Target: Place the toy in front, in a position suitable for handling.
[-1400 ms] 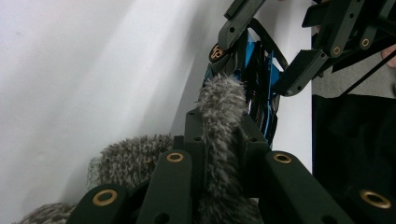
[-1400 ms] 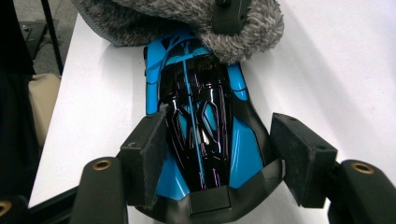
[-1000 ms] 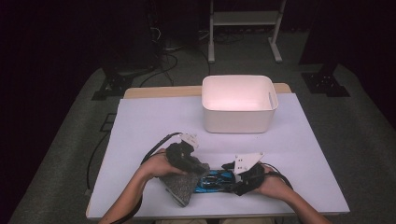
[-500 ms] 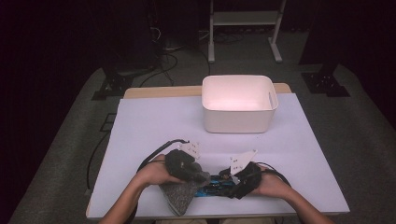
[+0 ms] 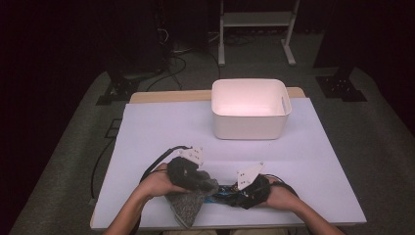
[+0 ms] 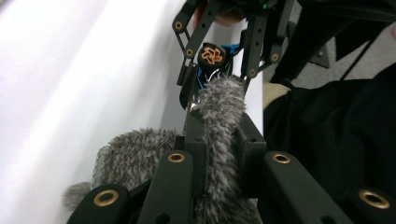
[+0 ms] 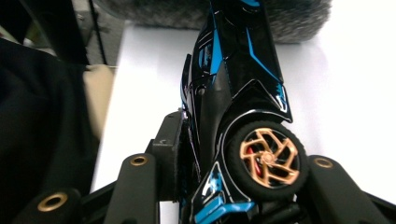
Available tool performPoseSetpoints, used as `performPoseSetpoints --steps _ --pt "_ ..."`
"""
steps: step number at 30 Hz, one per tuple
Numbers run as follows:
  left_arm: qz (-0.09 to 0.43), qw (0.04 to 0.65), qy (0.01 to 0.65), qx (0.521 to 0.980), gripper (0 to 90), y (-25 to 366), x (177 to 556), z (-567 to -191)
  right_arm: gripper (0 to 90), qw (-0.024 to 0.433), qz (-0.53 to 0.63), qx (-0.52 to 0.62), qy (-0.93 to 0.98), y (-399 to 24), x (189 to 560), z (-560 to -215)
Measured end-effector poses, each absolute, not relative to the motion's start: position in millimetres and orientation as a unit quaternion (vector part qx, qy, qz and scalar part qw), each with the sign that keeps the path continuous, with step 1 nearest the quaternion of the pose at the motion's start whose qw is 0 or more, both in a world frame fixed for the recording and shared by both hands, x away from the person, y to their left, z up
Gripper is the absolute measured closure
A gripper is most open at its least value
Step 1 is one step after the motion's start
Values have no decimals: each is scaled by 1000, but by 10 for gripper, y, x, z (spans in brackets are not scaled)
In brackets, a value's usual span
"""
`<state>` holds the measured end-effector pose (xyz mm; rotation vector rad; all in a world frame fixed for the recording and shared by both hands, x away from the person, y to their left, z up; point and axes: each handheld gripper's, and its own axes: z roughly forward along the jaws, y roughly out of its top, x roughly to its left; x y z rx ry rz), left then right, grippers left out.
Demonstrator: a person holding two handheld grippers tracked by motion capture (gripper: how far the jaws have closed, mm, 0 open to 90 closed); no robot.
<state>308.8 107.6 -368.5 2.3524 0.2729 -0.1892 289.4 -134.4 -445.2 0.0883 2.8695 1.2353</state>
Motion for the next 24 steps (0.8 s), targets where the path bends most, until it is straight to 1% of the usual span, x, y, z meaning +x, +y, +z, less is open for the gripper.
performPoseSetpoints --steps 4,6,7,12,13,15,16,19,22,23,24 --pt "-47 365 111 923 790 1077 3146 -3580 554 29 389 15 921 -1334 2963 -4417" --pt "-43 361 110 925 790 1074 3159 -3572 554 34 387 16 921 -1334 2983 -4401" --pt "-32 350 109 930 790 1053 3185 -3583 553 37 385 19 922 -1338 3014 -4399" --pt "-36 339 112 934 790 1009 3209 -3687 543 20 404 37 914 -1393 3034 -4480" --pt "-38 335 110 935 791 1000 3222 -3737 516 14 405 39 913 -1404 3039 -4483" --pt "-46 340 113 932 790 1009 3222 -3761 445 16 404 44 913 -1429 3030 -4476" --pt "-47 340 117 932 785 1017 3219 -3761 427 17 405 47 913 -1448 3029 -4471" --pt "-42 339 120 932 752 1020 3212 -3758 430 19 410 55 910 -1523 3022 -4463" --pt "-36 334 126 933 695 1007 3209 -3754 448 17 421 71 904 -1619 3016 -4465" --pt "-34 331 130 934 695 1004 3214 -3748 469 16 426 73 902 -1649 3015 -4469" --pt "-30 327 137 935 668 1002 3217 -3741 491 13 430 74 900 -1674 3004 -4475"
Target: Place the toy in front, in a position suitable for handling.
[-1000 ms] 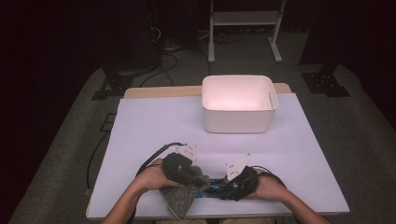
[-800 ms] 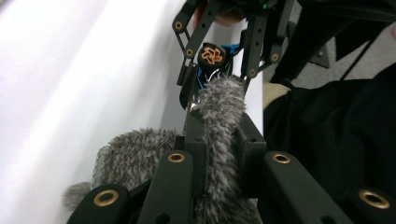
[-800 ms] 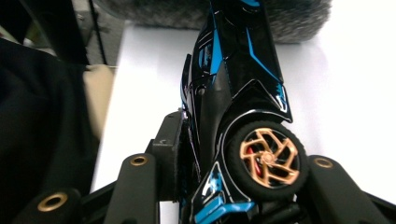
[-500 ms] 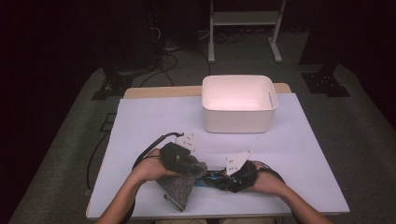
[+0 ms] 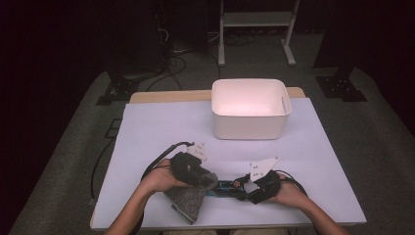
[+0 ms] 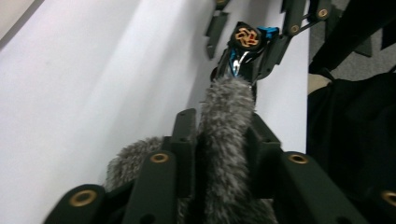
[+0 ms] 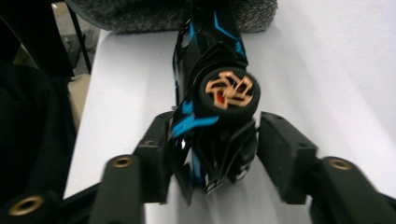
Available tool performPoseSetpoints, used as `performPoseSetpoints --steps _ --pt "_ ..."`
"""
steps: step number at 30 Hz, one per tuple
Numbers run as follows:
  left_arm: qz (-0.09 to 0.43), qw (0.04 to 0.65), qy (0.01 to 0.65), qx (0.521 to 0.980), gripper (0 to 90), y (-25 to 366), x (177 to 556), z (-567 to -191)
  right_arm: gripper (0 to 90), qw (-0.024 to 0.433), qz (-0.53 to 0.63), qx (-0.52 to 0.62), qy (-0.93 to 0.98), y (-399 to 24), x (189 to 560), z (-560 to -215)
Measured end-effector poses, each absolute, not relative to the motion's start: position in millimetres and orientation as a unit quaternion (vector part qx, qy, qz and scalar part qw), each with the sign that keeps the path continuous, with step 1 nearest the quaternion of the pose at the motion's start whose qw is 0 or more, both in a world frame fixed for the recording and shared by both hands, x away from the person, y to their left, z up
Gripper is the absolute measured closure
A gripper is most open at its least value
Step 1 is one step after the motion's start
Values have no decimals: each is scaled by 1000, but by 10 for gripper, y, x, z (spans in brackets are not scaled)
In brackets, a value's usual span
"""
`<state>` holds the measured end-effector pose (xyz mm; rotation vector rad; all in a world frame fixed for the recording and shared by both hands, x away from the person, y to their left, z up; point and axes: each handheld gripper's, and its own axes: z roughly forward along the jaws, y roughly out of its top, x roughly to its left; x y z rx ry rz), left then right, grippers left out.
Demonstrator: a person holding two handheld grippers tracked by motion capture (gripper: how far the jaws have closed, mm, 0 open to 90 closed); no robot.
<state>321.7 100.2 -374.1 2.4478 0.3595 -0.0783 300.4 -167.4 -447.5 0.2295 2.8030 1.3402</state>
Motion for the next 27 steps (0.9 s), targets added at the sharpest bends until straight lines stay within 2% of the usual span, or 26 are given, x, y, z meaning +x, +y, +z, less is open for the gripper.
performPoseSetpoints --steps 1,7,8,9,10,11,12,20,27 --pt "-28 324 143 935 626 1002 3219 -3736 505 14 430 73 900 -1685 2994 -4480" --pt "-10 318 157 935 588 1069 3185 -3696 527 21 429 68 900 -1659 2970 -4511" --pt "-6 318 157 935 609 1088 3183 -3689 531 23 429 68 900 -1652 2970 -4517" --pt "-6 318 157 935 675 1088 3183 -3689 531 23 429 69 900 -1646 2970 -4523" --pt "-1 319 153 935 675 1105 3176 -3685 531 23 429 69 900 -1646 2970 -4523" --pt "9 315 146 938 788 1138 3164 -3675 532 23 429 71 900 -1641 2971 -4527" --pt "9 315 146 938 814 1138 3164 -3675 532 23 429 71 900 -1641 2971 -4527" --pt "19 316 152 936 825 1161 3215 -3585 554 30 433 63 899 -1620 2955 -4529" --pt "6 330 121 936 821 919 3167 -3594 554 28 436 66 897 -1622 2961 -4537"
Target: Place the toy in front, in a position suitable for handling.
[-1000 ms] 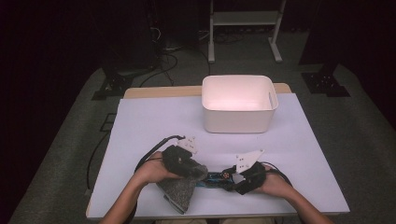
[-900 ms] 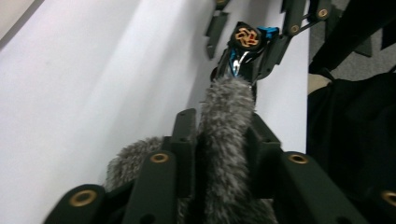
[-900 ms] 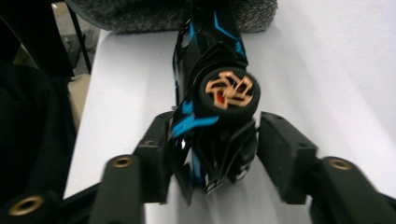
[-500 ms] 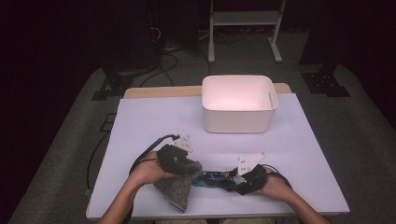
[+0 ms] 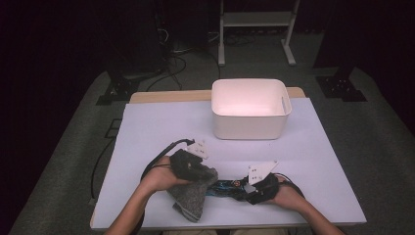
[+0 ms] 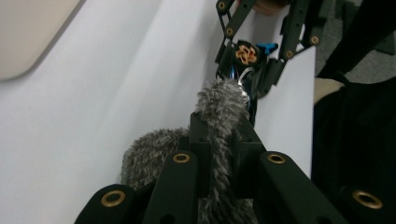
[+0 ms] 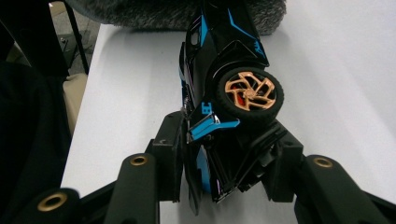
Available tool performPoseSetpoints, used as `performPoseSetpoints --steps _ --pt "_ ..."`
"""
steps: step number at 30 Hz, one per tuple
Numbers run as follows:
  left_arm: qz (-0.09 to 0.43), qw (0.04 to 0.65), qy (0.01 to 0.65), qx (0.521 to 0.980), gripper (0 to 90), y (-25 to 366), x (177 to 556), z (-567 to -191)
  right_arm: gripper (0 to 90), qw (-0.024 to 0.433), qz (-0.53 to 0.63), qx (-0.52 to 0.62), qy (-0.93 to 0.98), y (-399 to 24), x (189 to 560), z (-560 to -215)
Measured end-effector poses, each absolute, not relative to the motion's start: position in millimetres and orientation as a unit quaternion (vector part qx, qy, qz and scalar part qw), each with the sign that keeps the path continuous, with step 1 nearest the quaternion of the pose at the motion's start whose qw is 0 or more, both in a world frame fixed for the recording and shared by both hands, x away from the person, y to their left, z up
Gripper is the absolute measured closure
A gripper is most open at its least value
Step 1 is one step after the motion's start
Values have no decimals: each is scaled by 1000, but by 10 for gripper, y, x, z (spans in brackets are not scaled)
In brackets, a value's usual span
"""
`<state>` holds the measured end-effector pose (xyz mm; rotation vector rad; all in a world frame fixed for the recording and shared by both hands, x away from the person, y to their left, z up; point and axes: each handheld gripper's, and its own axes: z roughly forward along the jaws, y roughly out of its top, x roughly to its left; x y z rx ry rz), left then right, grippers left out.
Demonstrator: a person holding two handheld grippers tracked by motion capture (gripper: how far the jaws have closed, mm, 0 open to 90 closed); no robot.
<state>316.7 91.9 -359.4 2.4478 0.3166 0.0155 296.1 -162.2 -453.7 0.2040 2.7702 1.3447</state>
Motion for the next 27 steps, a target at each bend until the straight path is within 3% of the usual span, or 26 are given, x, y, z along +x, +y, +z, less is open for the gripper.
performPoseSetpoints --steps 7,22,27 --pt "-6 317 105 943 819 756 3182 -3702 555 26 440 65 895 -1632 2966 -4550" --pt "1 323 125 938 814 1095 3135 -3704 552 28 441 63 895 -1634 2961 -4552" --pt "-4 328 126 936 814 1111 3133 -3719 513 25 439 69 895 -1674 2959 -4552"
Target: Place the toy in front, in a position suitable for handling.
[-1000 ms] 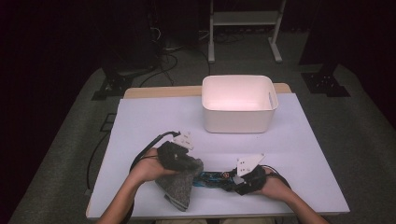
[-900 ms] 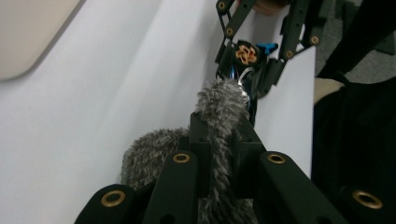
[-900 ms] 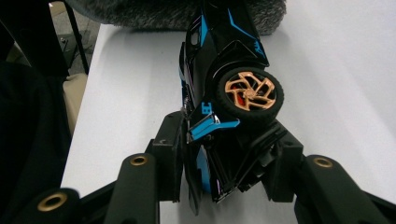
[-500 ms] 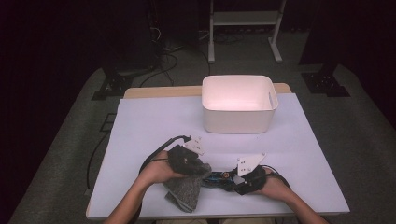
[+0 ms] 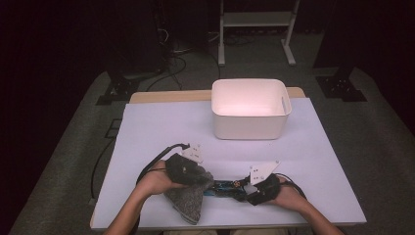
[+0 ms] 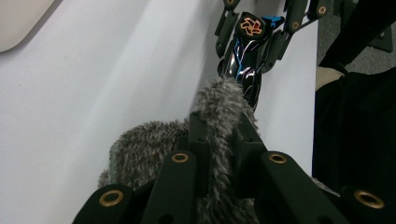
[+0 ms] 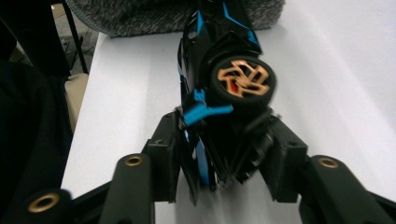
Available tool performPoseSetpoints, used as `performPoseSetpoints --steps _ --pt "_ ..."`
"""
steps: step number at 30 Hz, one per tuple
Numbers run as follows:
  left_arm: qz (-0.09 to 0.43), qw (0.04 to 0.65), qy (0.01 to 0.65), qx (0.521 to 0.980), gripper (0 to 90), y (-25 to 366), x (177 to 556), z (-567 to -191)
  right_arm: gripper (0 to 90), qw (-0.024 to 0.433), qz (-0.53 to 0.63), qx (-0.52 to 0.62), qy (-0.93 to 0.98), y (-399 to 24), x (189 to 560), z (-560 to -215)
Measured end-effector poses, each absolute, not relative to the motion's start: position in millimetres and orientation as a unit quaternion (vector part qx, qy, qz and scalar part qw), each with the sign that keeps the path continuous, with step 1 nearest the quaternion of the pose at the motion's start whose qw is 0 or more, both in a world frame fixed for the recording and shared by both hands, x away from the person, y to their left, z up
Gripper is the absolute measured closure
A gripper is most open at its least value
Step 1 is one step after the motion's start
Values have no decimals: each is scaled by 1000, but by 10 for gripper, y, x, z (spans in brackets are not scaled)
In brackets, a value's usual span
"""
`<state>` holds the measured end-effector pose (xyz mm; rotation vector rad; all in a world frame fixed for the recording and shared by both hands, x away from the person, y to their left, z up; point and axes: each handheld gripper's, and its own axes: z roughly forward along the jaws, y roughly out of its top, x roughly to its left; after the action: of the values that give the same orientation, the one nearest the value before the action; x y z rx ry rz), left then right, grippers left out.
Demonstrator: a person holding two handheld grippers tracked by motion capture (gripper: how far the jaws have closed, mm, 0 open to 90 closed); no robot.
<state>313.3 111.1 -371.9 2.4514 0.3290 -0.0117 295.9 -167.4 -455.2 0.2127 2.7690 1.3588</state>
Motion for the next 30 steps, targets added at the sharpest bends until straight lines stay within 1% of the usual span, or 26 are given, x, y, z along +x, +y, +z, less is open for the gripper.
performPoseSetpoints --steps 2,5,10,11,12,13,15,17,18,19,23,26,30 --pt "-3 328 125 936 813 1102 3136 -3717 515 20 452 76 889 -1750 2960 -4529" --pt "-1 327 125 937 812 1082 3140 -3712 555 14 457 80 886 -1782 2959 -4522" --pt "-1 320 103 942 814 929 3126 -3675 561 21 455 75 887 -1773 2945 -4515" --pt "-3 317 95 944 814 823 3121 -3666 561 22 456 75 886 -1770 2946 -4521" --pt "-3 317 95 944 814 823 3121 -3666 561 22 456 75 886 -1770 2946 -4521" --pt "-4 312 79 947 814 683 3126 -3674 561 22 456 75 887 -1769 2942 -4520" --pt "-5 311 74 948 814 617 3125 -3682 561 23 456 78 886 -1769 2935 -4523" --pt "-13 308 58 949 814 433 3128 -3697 560 22 459 79 885 -1770 2936 -4529" --pt "-13 308 58 949 814 433 3128 -3697 560 22 459 79 885 -1770 2936 -4529" --pt "-14 306 49 951 814 342 3133 -3686 560 20 462 83 883 -1777 2935 -4540" --pt "-19 304 43 952 814 178 3153 -3692 560 18 465 84 881 -1779 2939 -4545" --pt "-20 298 36 954 814 153 3171 -3691 560 18 466 85 881 -1780 2934 -4547" --pt "-20 298 52 953 814 247 3203 -3680 560 25 464 81 882 -1776 2925 -4543"
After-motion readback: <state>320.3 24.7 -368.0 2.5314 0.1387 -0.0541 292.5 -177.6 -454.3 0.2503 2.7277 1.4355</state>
